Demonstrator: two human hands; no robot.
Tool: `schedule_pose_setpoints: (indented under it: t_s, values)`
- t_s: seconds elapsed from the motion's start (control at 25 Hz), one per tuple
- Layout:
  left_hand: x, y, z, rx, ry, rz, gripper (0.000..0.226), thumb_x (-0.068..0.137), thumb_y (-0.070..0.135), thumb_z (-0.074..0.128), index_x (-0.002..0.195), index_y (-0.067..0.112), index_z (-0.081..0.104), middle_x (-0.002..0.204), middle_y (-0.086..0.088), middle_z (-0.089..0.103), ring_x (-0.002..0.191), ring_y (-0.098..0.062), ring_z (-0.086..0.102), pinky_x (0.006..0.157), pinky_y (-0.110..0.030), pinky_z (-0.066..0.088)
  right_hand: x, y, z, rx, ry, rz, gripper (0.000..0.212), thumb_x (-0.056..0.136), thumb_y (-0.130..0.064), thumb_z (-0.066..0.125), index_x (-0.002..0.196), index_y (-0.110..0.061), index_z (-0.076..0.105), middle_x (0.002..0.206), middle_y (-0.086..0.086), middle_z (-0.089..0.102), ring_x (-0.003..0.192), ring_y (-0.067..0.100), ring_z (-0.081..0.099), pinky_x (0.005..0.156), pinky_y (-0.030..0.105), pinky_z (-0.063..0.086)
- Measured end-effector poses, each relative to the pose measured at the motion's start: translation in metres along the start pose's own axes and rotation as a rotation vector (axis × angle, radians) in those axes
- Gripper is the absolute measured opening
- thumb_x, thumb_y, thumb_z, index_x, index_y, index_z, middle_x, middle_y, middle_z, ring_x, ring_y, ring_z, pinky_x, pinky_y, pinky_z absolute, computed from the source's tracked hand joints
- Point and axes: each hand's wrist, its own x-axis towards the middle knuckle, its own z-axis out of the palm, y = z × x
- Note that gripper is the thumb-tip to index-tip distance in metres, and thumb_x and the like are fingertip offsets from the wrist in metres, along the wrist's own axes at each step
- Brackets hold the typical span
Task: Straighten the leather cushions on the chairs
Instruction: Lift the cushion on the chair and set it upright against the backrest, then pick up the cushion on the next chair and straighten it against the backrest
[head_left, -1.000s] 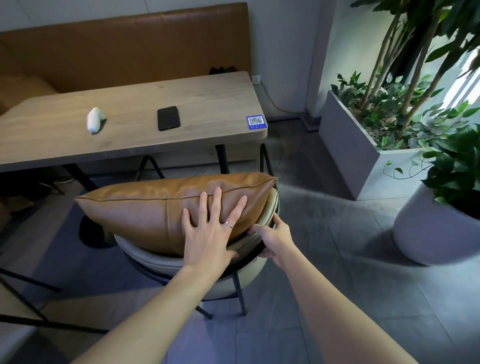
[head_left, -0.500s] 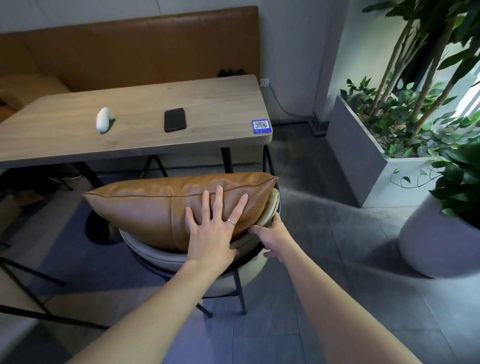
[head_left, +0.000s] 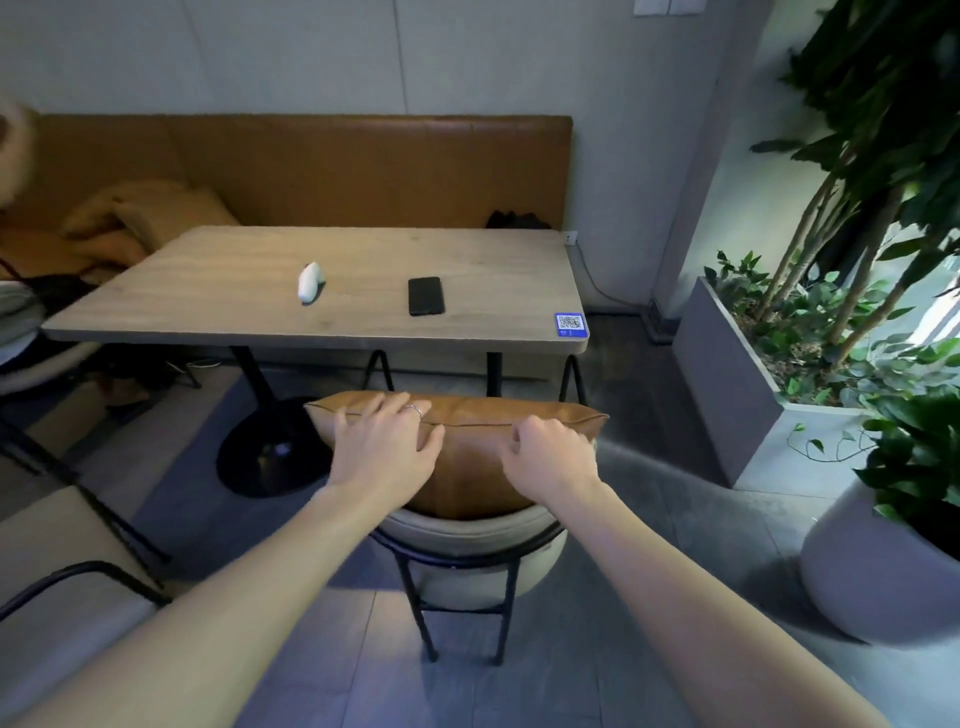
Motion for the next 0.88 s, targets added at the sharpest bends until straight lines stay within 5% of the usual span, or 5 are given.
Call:
schedule_pose_setpoints:
  t_s: [0.32, 0.68, 0.88]
  values:
    - [-0.096, -0.121, -0.172, 0.017, 0.206, -0.055, 0.051, 0.101, 0.05, 0.04, 0.142, 0.024, 0.055, 0.15, -0.001, 0.053, 0.142, -0.025, 0.037, 0.112, -0.059, 0.021, -0.092, -0.21, -0.077, 0.019, 0.39, -0.41, 0.042, 0.101, -0.035, 0.05, 0.138, -0.015, 0.052, 0.118, 0.011, 0.071, 0.107, 0.037, 0.066, 0.088, 0.048, 0.051]
    - [-0.243, -0.29, -0.322, 0.045, 0.342, -0.194, 0.054, 0.1, 0.051, 0.036, 0.143, 0.022, 0.052, 0.152, -0.003, 0.05, 0.143, -0.026, 0.035, 0.113, -0.06, 0.023, -0.209, -0.445, -0.099, 0.075, 0.517, -0.583, 0.054, 0.101, -0.041, 0.048, 0.149, -0.016, 0.046, 0.131, 0.008, 0.067, 0.108, 0.032, 0.066, 0.086, 0.045, 0.052]
    - [-0.289, -0.38, -0.352, 0.02, 0.337, -0.344, 0.058, 0.101, 0.053, 0.034, 0.152, 0.026, 0.041, 0.162, -0.006, 0.036, 0.151, -0.029, 0.022, 0.115, -0.061, 0.017, -0.232, -0.536, -0.077, 0.158, 0.444, -0.584, 0.063, 0.102, -0.051, 0.041, 0.158, -0.024, 0.031, 0.159, 0.008, 0.045, 0.138, 0.03, 0.049, 0.109, 0.051, 0.043]
